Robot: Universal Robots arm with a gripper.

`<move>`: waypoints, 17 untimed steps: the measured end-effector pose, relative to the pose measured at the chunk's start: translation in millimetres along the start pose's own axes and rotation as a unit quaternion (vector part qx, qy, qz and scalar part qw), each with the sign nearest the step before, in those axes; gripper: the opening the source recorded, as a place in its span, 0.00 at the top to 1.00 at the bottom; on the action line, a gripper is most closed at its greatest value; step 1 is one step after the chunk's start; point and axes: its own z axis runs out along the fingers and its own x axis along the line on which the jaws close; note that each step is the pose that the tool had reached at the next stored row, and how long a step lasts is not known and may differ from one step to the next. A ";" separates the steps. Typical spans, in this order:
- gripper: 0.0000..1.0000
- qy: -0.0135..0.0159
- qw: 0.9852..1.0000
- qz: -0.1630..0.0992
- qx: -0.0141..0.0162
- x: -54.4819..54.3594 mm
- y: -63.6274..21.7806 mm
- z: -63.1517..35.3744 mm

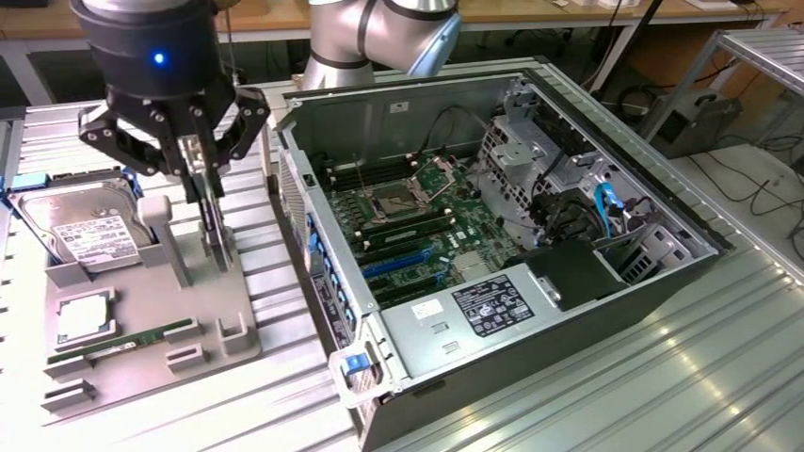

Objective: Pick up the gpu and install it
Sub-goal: 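Pick up the gpu and move the gpu toward the slot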

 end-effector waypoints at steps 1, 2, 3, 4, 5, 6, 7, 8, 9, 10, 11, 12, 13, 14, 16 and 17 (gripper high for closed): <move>0.74 0.000 1.000 0.000 0.000 -3.5 -0.9 -7.2; 0.74 0.001 1.000 0.000 0.000 -6.3 -1.8 -12.2; 0.74 0.001 1.000 0.000 0.000 -8.8 -2.5 -16.3; 0.74 0.002 1.000 0.000 0.000 -13.2 -4.0 -23.8; 0.74 0.002 1.000 0.000 0.000 -17.3 -5.3 -30.4; 0.74 0.003 1.000 0.000 0.000 -21.2 -6.5 -37.0; 0.74 0.003 1.000 0.000 0.000 -24.3 -7.5 -41.7; 0.74 0.004 1.000 0.000 0.000 -27.3 -8.4 -46.1; 0.74 0.004 1.000 0.000 0.000 -31.0 -9.5 -51.7; 0.74 0.005 1.000 0.000 0.000 -36.4 -11.2 -59.2; 0.74 0.006 1.000 0.000 0.000 -42.2 -12.9 -66.7; 0.74 0.007 1.000 0.000 0.000 -49.7 -15.1 -75.1; 0.74 0.007 1.000 0.000 0.000 -55.9 -16.9 -80.9; 0.74 0.008 1.000 0.000 0.000 -60.2 -18.2 -84.5; 0.74 0.009 1.000 0.000 0.000 -70.4 -21.3 -91.3; 0.74 0.010 1.000 0.000 0.000 -75.0 -22.7 -93.7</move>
